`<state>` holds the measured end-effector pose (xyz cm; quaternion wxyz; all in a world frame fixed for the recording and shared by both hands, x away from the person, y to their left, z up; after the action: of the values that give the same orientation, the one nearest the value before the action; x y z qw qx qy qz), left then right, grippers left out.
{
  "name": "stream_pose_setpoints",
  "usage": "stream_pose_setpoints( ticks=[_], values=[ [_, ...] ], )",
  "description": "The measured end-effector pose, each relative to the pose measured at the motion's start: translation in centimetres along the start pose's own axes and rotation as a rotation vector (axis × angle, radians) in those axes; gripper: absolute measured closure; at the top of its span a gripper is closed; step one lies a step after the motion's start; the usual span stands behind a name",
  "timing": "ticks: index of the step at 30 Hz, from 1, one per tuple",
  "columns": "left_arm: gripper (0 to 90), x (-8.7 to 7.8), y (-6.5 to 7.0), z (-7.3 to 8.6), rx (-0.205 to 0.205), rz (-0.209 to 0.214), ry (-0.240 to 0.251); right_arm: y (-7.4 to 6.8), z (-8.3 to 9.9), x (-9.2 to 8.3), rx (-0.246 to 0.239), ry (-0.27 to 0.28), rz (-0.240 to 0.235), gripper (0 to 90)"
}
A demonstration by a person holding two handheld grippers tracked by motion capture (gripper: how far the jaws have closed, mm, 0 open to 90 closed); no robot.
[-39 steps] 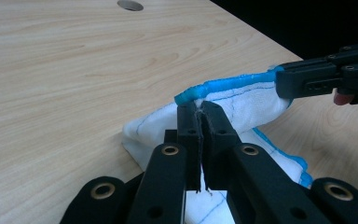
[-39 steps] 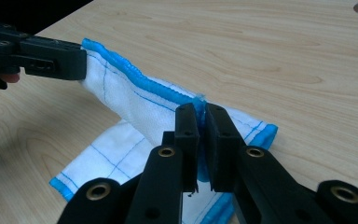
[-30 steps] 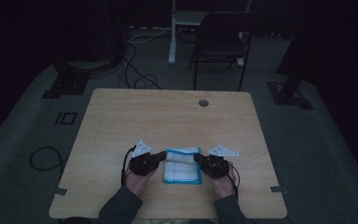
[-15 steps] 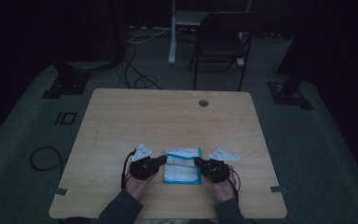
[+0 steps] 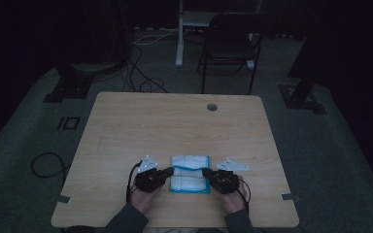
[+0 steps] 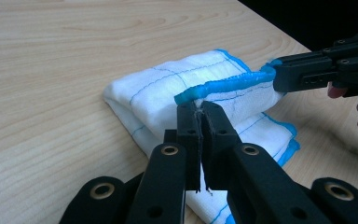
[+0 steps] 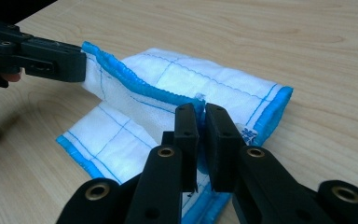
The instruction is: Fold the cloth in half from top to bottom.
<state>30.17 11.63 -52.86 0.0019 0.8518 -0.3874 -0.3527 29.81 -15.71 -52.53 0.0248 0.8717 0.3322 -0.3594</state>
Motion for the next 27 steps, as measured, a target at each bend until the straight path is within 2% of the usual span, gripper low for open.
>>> stream_pose_setpoints(
  ticks=[17, 27],
  values=[
    [84.7, 0.1, 0.1, 1.1, -0.025, 0.009, -0.026, -0.2, 1.0, 0.2, 0.000, -0.033, -0.013, 83.5],
    [76.6, -0.2, -0.5, 1.8, -0.064, 0.003, -0.018, -0.3, 1.4, -0.1, -0.002, -0.035, -0.023, 79.5]
  ],
)
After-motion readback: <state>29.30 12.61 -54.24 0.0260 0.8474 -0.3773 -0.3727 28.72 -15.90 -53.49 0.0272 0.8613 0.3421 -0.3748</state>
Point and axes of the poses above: each handheld gripper's, and its own axes: x roughly forward along the jaws, z roughly out of its underside, y roughly to its right, the point moved 1 cm from there along x, roughly forward along the jaws, and after that the axes turned 8 degrees about -y, right-handed, at the moved point
